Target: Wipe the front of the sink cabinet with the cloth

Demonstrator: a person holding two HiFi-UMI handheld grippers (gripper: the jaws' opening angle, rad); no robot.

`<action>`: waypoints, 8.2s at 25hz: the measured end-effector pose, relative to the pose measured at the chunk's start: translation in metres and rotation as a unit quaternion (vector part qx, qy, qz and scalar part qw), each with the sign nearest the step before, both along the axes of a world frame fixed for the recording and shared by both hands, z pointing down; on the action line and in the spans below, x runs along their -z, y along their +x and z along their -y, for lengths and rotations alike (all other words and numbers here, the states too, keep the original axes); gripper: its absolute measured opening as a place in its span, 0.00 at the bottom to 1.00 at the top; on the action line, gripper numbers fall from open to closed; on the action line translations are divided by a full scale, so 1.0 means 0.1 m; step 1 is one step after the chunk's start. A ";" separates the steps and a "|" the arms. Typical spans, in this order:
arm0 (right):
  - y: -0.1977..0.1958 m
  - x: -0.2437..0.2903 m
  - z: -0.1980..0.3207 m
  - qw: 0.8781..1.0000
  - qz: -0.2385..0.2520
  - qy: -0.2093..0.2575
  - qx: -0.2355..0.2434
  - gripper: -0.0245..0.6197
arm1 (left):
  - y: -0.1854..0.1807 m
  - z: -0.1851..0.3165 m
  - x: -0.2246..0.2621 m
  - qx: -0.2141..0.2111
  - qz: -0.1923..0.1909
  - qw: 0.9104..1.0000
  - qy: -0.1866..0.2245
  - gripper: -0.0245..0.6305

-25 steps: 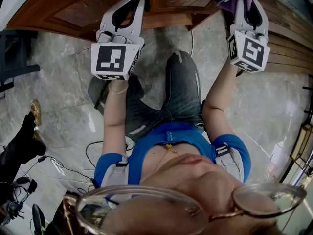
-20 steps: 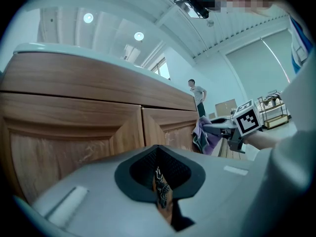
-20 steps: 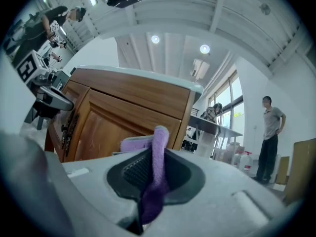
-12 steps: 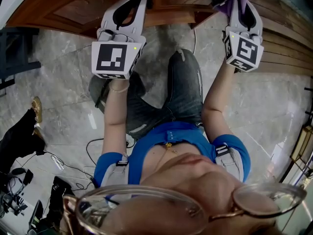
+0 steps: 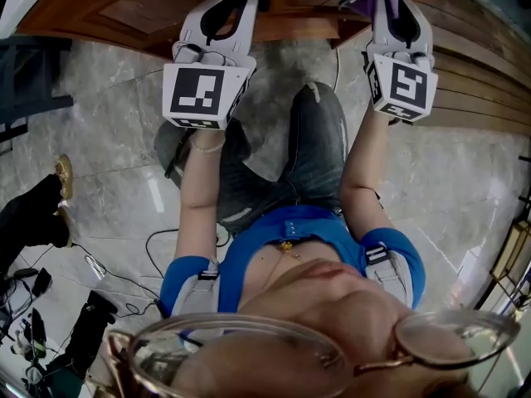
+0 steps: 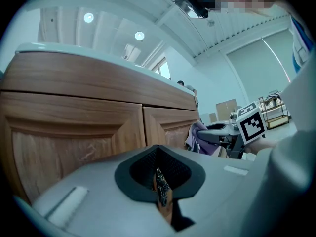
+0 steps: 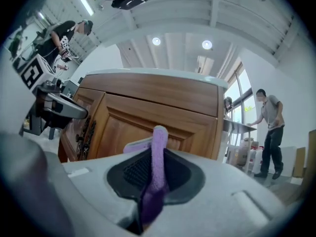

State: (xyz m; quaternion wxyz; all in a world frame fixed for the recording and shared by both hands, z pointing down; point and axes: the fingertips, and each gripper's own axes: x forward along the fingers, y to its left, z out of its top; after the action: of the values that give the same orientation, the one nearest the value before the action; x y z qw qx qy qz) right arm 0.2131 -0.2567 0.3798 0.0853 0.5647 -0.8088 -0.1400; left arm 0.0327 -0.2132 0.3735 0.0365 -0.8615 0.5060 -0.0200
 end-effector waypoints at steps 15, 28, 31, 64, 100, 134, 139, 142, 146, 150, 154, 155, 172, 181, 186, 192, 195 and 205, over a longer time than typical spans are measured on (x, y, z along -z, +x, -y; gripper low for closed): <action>-1.13 0.01 -0.17 0.992 0.011 0.002 0.127 0.12 | -0.11 0.00 0.03 0.002 -0.015 1.000 -0.001 0.04; -1.38 -0.08 -0.23 0.992 -0.036 0.002 0.122 0.12 | -0.19 0.00 0.02 0.006 -0.025 1.000 -0.001 0.04; -1.37 -0.18 -0.23 0.992 -0.034 -0.003 0.124 0.12 | -0.21 0.01 0.01 0.007 -0.025 1.000 -0.003 0.04; -0.54 -0.78 0.00 0.997 -0.034 -0.046 0.051 0.12 | 0.05 0.05 -0.08 -0.016 -0.012 1.000 -0.013 0.04; 0.55 -1.25 0.11 0.994 -0.033 -0.079 -0.060 0.12 | 0.11 0.04 -0.21 -0.020 0.002 1.000 -0.024 0.04; -0.55 -1.47 -0.02 0.993 -0.019 -0.103 0.047 0.12 | 0.04 -0.04 -0.33 -0.012 0.003 0.999 -0.042 0.04; -0.96 -1.42 -0.08 0.991 -0.024 -0.092 0.091 0.12 | 0.04 -0.05 -0.33 -0.014 -0.001 0.999 -0.042 0.04; -1.23 -1.38 -0.13 0.989 -0.027 -0.086 0.121 0.12 | 0.05 -0.06 -0.32 -0.016 -0.001 0.999 -0.041 0.04; -1.35 -1.37 -0.16 0.988 -0.033 -0.084 0.124 0.12 | -0.01 -0.06 -0.32 -0.012 -0.003 0.999 -0.044 0.04; -1.34 -1.37 -0.15 0.988 -0.029 -0.087 0.124 0.12 | -0.02 -0.04 -0.34 -0.011 -0.003 0.999 -0.046 0.04; -1.32 -1.38 -0.15 0.988 -0.027 -0.090 0.123 0.12 | 0.03 -0.04 -0.38 -0.019 -0.003 0.998 -0.053 0.04; -1.32 -1.37 -0.15 0.988 -0.025 -0.090 0.124 0.12 | 0.03 -0.04 -0.39 -0.021 -0.004 0.998 -0.055 0.04; -1.21 0.26 -0.34 0.983 -0.032 -0.149 0.104 0.12 | -0.11 0.12 0.20 0.036 0.001 0.997 -0.069 0.04; -1.24 2.94 -0.81 0.983 -0.008 -0.134 0.122 0.12 | -0.12 -0.36 2.67 0.043 -0.013 0.994 -0.101 0.04; -1.12 4.45 -1.20 0.982 0.003 -0.104 0.156 0.12 | 0.08 -0.77 4.26 0.038 -0.012 0.996 -0.080 0.04; -0.69 5.53 -1.94 0.981 0.026 -0.065 0.183 0.12 | 0.59 -1.60 5.42 0.039 -0.030 0.998 -0.051 0.04; -0.76 5.66 -2.18 0.981 0.028 -0.055 0.182 0.12 | 0.51 -1.88 5.56 0.032 -0.049 0.997 -0.049 0.04; -1.08 6.02 -3.07 0.985 0.049 -0.022 0.167 0.12 | 0.10 -2.85 5.64 0.003 -0.057 0.997 -0.051 0.04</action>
State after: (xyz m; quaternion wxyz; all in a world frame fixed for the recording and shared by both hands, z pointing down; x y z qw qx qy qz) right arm 0.1046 0.0508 -0.2223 0.0331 0.4262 -0.8977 -0.1068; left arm 0.0426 0.0719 -0.1902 -0.0367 -0.8604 0.5083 0.0033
